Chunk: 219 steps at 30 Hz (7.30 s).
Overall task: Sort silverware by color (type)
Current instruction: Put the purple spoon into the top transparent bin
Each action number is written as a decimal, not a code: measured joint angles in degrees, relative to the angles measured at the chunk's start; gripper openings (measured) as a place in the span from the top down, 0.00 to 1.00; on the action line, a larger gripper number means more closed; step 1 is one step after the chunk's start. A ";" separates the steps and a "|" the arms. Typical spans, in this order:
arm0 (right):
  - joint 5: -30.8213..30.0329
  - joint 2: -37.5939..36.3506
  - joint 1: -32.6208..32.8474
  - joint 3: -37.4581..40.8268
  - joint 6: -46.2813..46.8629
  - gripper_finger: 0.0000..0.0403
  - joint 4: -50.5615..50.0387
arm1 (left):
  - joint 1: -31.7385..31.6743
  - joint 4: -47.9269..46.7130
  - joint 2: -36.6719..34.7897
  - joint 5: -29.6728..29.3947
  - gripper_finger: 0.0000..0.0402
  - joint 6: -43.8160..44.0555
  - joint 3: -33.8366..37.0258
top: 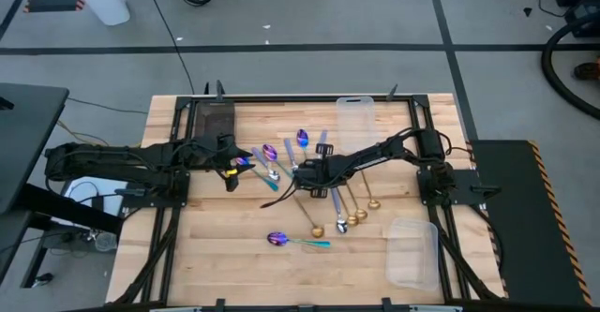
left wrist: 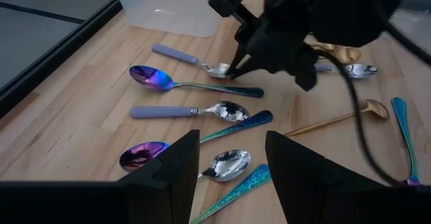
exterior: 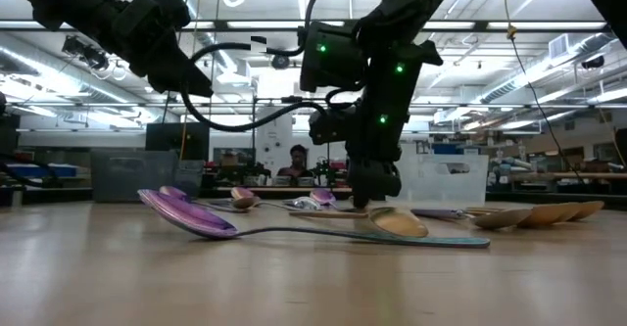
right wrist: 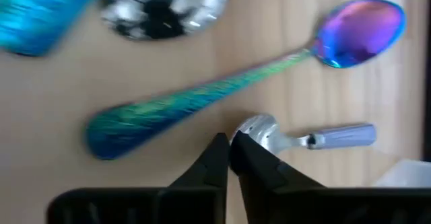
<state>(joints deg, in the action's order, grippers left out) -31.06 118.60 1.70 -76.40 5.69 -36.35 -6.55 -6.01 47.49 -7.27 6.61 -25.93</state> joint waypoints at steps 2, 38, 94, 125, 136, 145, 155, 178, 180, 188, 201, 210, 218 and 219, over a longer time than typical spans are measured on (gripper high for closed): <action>-0.86 -0.10 -0.01 0.00 -0.13 0.97 -0.03 | 0.00 -0.07 0.12 0.00 0.56 -0.13 0.00; 29.38 -9.78 0.52 -26.82 -0.40 0.97 -15.35 | 4.09 20.65 16.11 1.55 0.39 -23.50 0.11; 38.27 -13.67 -5.12 -26.80 0.16 0.59 -7.82 | 5.33 39.09 32.40 1.36 0.92 -12.97 -5.11; 21.19 -23.32 -1.98 0.53 -7.89 0.52 27.95 | 5.22 46.92 19.11 0.92 0.92 -13.72 2.03; 24.06 -24.19 -1.93 8.28 -9.24 0.52 42.75 | 5.31 54.94 19.25 2.47 0.92 -13.27 2.03; 27.14 -24.19 -1.93 8.37 -10.25 0.53 45.82 | 5.33 64.78 20.38 2.64 0.92 -15.07 2.03; 27.71 -24.12 -1.93 8.37 -10.84 0.67 47.26 | 5.33 75.17 26.34 2.64 0.92 -16.31 0.79; 27.95 -24.34 -2.66 8.37 -7.18 0.90 43.73 | 4.70 65.29 24.94 2.26 0.48 -14.86 0.00; 27.10 -25.10 -2.58 8.37 -6.82 0.90 42.02 | 4.47 59.97 23.14 1.03 0.44 -14.78 0.01; 22.08 -28.78 -2.96 8.37 -5.62 0.89 34.86 | 4.52 45.93 15.05 -2.03 0.41 -14.53 0.04; 13.91 -29.89 -11.86 8.37 3.42 0.89 22.09 | 4.55 32.41 5.18 -8.07 0.42 -14.84 0.07; 9.58 -29.89 -18.40 8.37 13.55 0.88 7.99 | 4.48 27.99 4.21 -8.07 0.42 -17.77 0.07; 9.48 -29.89 -22.93 8.37 16.66 0.88 0.94 | 4.47 27.87 4.21 -8.07 0.42 -17.75 0.07; 9.41 -29.81 -23.31 8.37 16.66 0.88 0.60 | 4.47 27.86 4.21 -8.07 0.42 -17.75 0.07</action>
<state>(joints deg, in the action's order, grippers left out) -21.65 88.79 -21.60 -68.03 22.35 -35.75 -2.08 21.85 51.70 -15.33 -11.14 -25.87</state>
